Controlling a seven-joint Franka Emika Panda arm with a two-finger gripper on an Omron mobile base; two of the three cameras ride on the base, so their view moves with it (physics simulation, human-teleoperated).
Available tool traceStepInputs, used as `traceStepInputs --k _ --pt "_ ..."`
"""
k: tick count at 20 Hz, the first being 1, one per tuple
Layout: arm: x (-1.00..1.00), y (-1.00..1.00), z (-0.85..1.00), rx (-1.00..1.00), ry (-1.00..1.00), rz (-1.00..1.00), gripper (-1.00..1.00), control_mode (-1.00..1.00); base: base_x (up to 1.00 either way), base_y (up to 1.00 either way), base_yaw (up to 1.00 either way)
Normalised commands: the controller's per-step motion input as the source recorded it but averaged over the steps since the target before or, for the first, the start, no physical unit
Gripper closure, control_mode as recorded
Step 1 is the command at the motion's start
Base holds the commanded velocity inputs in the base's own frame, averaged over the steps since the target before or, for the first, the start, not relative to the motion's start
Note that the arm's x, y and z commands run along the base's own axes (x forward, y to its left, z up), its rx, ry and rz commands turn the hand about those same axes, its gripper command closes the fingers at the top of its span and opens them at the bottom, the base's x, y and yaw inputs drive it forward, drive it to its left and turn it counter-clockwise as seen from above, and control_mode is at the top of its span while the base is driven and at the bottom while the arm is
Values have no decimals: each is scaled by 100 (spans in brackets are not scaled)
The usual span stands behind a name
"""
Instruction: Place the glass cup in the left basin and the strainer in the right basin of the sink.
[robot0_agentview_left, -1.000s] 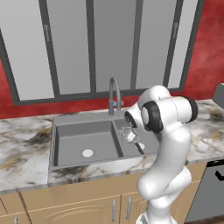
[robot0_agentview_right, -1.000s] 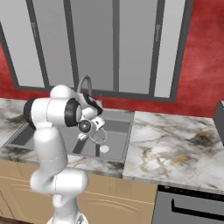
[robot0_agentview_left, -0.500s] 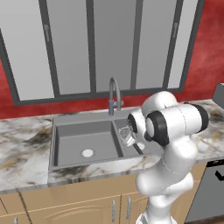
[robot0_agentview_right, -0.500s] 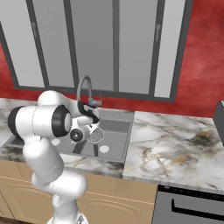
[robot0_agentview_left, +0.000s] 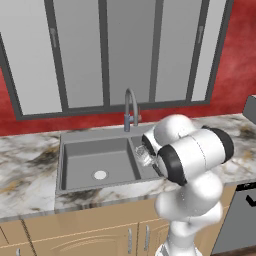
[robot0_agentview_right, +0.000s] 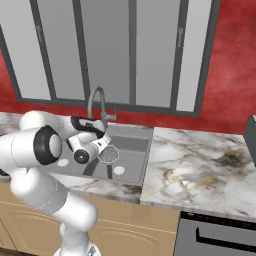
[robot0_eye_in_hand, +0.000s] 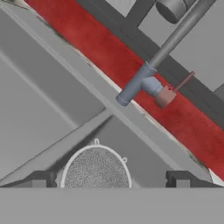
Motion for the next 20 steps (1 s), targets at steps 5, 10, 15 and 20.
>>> traceStepInputs --k 5,10,15,20 --pt "0 0 56 29 0 -1 -100 -100 0 0 0" --pt "-5 0 48 40 0 -1 -100 -100 0 0 0" --pt "-7 -9 32 38 0 0 -100 -100 0 0 0" --pt "-18 -10 4 30 1 0 -100 -100 0 0 0"
